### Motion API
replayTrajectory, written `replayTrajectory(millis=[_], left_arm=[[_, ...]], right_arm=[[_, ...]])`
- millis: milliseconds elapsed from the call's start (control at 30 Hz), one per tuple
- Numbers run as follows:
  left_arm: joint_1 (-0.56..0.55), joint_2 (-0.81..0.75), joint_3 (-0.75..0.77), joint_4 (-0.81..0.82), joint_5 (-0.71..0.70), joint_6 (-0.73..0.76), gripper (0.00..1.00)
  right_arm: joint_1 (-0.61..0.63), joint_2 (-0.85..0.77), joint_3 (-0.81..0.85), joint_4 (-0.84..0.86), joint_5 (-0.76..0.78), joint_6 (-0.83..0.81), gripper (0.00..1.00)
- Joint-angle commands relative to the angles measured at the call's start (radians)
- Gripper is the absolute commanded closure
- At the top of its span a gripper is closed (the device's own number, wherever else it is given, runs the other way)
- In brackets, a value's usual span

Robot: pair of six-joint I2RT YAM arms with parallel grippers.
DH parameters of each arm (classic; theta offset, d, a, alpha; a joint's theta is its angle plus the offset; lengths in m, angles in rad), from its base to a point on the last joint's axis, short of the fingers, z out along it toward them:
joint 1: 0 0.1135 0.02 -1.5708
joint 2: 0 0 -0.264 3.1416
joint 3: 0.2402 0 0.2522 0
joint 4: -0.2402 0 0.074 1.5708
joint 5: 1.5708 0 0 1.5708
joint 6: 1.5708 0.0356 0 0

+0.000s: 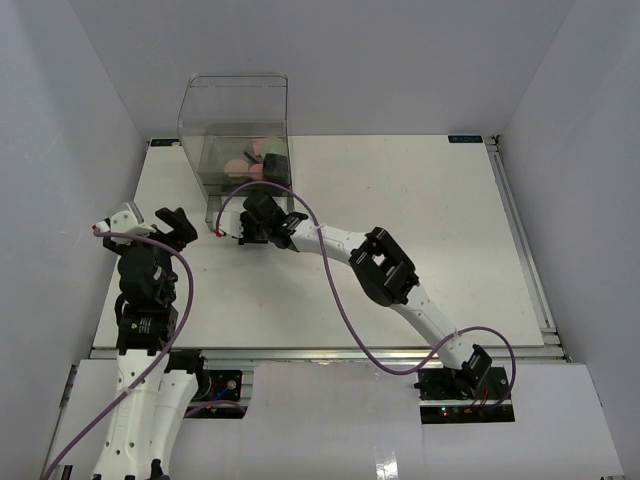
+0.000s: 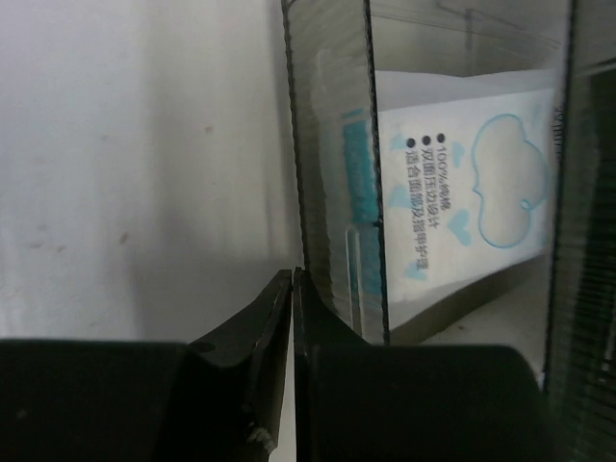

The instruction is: Organize the makeup

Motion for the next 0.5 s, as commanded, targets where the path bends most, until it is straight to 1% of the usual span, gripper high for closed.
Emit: replayTrajectory(millis=[0, 100, 200, 400, 467], left_arm=[[0.004, -0.004, -0.006, 0.015, 0.014, -0.003, 0.02], [0.004, -0.003, -0.006, 0.017, 0.017, -0.005, 0.02], [0.004, -0.002, -0.006, 0.016, 0.019, -0.005, 0.02], [0.006, 0.001, -0.006, 0.017, 0.02, -0.005, 0.02], [0.006, -0.001, -0.006, 0.017, 0.02, -0.005, 0.02]], right_arm=[[0.002, 0.028, 0.063, 0.212, 0.178, 0.022, 0.9], [0.001, 0.045, 0.057, 0.273, 0.221, 0.031, 0.84], [0.001, 0.06, 0.044, 0.342, 0.26, 0.027, 0.72], [-0.004, 0.081, 0.035, 0.424, 0.309, 0.001, 0.6], [-0.007, 0.085, 0.029, 0.447, 0.323, -0.005, 0.54]])
